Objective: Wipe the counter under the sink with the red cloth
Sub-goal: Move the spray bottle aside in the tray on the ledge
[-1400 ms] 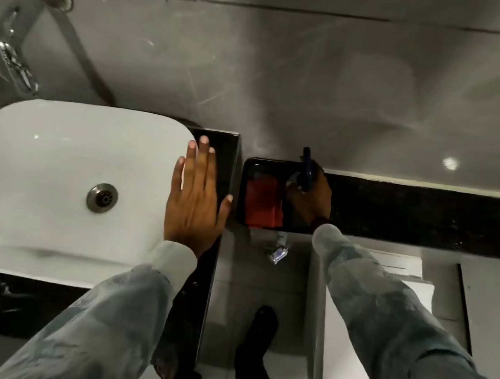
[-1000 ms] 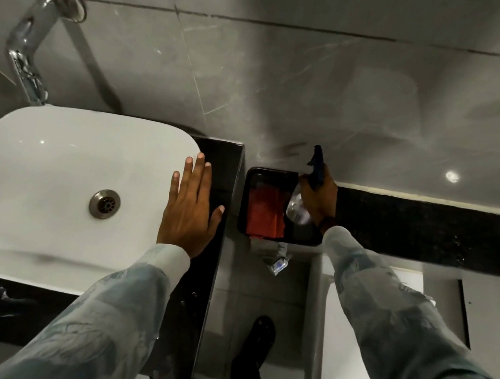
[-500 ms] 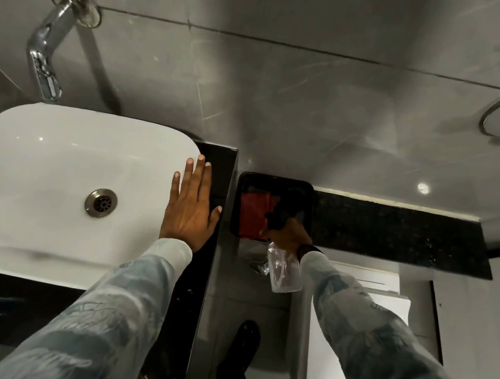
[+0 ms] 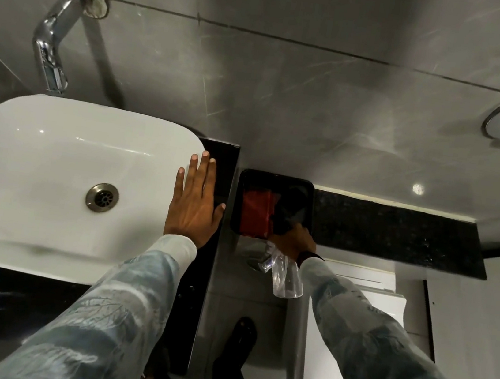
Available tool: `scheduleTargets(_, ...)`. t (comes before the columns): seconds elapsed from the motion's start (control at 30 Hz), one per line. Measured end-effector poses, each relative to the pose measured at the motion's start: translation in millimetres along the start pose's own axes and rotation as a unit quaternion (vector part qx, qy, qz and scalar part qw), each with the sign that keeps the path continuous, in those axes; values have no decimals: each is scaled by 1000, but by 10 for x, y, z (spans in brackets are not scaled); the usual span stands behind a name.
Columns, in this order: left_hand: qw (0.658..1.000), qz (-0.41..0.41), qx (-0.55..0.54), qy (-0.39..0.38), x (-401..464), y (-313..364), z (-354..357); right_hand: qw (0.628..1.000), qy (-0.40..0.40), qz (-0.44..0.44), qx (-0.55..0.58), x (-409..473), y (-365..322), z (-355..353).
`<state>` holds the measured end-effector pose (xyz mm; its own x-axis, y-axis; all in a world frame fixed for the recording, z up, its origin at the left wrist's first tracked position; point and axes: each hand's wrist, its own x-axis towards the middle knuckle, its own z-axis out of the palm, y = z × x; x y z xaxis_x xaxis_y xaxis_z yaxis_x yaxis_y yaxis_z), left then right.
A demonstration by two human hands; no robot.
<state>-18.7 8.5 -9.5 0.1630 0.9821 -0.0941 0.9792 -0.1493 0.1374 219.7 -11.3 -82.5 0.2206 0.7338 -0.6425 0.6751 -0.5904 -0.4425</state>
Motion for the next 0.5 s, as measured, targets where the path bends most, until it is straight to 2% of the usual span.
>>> scheduleTargets(0.2, 1000, -4, 5, -3, 14, 4, 11, 987, 122, -14, 105, 251, -176, -310)
scheduleTargets(0.33, 1000, -5, 6, 7, 31, -7, 77, 967, 184, -63, 164, 489, -270, -463)
scheduleTargets(0.43, 1000, -7, 7, 19, 37, -30, 120, 950, 243, -116, 158, 620, -243, -434)
scheduleTargets(0.5, 1000, -5, 6, 24, 48, -41, 145, 948, 250, -144, 138, 678, -203, -404)
